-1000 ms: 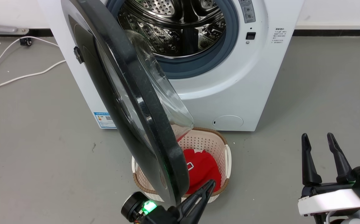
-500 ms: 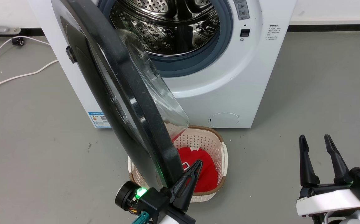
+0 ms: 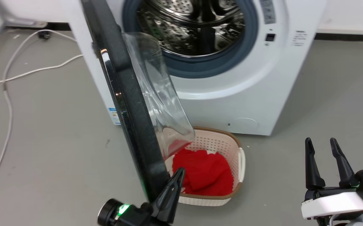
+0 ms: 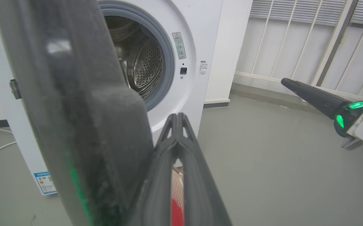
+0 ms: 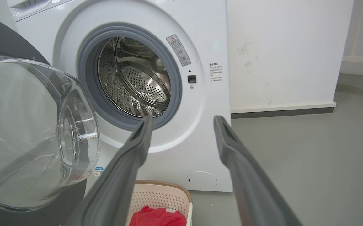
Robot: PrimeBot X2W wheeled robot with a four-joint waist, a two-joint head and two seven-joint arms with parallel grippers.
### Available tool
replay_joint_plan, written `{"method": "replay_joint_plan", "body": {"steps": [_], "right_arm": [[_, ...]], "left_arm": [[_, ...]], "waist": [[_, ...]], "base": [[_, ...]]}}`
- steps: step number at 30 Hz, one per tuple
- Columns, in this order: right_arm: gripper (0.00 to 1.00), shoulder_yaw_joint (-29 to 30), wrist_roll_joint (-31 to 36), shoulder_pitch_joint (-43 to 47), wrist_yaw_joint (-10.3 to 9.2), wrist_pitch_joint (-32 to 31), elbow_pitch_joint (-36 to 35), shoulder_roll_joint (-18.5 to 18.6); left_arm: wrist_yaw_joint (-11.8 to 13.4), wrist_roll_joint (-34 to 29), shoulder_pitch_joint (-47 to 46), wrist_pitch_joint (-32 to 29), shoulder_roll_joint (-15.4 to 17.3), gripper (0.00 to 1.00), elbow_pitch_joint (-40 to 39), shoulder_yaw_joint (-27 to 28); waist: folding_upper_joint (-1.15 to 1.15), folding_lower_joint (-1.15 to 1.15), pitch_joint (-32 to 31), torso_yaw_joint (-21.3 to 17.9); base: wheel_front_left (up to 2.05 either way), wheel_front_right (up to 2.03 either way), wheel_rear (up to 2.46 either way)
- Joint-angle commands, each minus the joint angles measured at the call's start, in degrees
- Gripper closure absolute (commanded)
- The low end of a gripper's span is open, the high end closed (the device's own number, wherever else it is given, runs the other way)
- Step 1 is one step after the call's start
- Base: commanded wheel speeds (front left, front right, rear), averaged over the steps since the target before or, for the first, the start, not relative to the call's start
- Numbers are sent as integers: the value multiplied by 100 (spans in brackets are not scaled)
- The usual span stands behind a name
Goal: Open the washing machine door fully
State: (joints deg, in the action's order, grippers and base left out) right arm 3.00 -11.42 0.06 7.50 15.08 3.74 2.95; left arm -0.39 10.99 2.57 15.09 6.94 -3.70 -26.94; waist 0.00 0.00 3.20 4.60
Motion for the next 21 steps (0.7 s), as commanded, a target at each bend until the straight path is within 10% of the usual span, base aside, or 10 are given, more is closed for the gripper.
{"method": "replay_joint_plan", "body": {"steps": [1,21], "right_arm": [[0,27,3,31,-2,12,0,-14],[0,-3,10,-39,-3,-16,50,-11]], "left_arm": [[70,-5,159,8,99,100,-62,138],[468,-132,649,9,255,100,-426,1262]], "waist": [[0,0,-37,279],[0,0,44,1601]], "base": [[0,0,0],[0,0,0]]}}
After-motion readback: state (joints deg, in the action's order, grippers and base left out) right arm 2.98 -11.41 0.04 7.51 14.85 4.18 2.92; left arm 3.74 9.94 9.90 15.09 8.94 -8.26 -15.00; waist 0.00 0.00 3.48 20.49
